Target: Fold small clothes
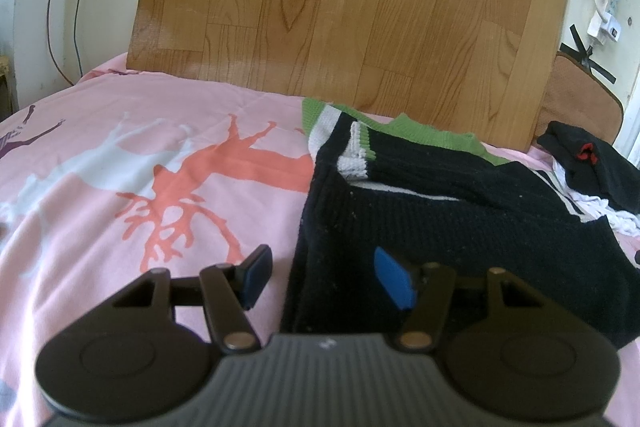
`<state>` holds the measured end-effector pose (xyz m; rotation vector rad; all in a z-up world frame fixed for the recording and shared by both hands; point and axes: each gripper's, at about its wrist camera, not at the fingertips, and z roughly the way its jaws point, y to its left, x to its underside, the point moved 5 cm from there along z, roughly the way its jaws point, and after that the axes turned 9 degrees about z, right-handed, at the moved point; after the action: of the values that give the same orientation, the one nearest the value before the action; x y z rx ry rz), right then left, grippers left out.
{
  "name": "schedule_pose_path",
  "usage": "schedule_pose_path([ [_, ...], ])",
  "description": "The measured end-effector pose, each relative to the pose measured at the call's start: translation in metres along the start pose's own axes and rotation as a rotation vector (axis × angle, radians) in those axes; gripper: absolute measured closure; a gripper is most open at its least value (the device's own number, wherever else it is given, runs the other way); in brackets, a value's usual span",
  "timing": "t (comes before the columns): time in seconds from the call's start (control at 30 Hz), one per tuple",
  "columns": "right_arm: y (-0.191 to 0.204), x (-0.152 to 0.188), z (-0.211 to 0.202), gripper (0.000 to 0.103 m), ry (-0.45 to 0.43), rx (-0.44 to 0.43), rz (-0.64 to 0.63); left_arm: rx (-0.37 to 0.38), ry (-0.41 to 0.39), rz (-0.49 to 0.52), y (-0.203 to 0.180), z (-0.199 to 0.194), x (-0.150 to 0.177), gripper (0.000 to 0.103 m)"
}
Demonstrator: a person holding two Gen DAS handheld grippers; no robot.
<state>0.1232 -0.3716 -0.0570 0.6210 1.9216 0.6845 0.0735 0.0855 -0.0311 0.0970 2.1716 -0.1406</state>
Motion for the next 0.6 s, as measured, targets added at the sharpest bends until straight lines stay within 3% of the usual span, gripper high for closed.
schedule_pose_path([
  [0.6,0.0013,-0.0035,-0.0010,0.051,-0.014,-0.017,-0.029,0.026,-0.025,0.005,0.0019,-0.0037,-0.0013,0.042],
])
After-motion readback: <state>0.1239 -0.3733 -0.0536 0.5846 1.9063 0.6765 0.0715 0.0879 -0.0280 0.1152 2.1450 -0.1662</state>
